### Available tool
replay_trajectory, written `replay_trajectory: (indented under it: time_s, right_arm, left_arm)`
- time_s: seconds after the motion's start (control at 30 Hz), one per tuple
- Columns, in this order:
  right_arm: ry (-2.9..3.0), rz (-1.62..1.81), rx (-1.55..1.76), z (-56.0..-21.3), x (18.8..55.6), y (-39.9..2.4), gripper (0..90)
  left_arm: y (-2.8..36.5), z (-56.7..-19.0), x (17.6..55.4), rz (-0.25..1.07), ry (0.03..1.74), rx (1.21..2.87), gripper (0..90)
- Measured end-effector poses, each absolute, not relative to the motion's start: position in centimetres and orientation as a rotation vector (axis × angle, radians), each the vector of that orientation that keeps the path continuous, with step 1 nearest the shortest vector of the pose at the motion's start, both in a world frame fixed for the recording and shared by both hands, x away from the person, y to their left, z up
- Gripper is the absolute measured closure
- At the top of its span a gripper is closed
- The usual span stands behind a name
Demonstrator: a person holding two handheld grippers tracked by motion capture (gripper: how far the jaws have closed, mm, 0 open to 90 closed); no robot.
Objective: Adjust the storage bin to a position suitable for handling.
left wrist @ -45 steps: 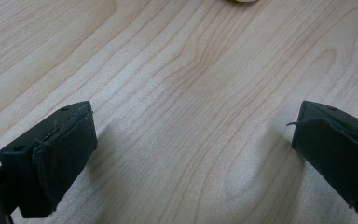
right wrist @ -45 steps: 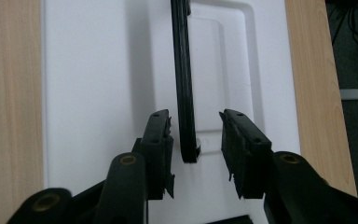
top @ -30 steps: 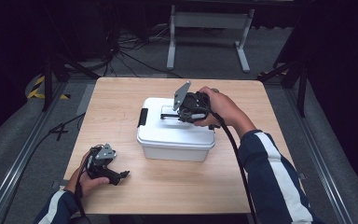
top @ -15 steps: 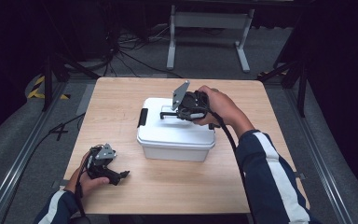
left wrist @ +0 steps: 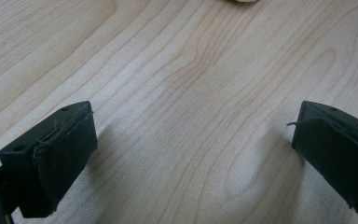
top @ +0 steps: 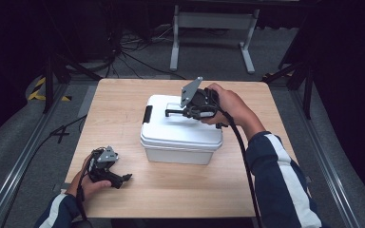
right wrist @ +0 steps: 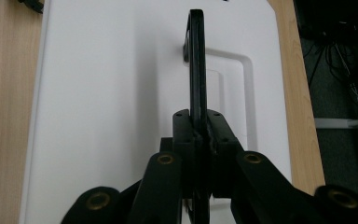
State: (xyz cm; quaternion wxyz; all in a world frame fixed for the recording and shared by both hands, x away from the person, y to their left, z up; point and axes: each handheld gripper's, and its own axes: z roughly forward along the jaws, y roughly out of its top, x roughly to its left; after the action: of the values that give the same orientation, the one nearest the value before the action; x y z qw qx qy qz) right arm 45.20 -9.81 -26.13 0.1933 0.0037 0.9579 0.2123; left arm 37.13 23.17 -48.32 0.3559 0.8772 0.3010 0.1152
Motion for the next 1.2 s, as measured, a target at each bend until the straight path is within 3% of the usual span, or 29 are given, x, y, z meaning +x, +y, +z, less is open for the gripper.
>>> replay_trajectory:
  time_s: [1.2]
  right_arm:
    - [2.614, 0.647, 0.074, -23.7, 43.6, -16.5, 84.5]
  left_arm:
    - [23.2, -48.3, 37.1, 0.297, 0.784, 2.266, 0.5]
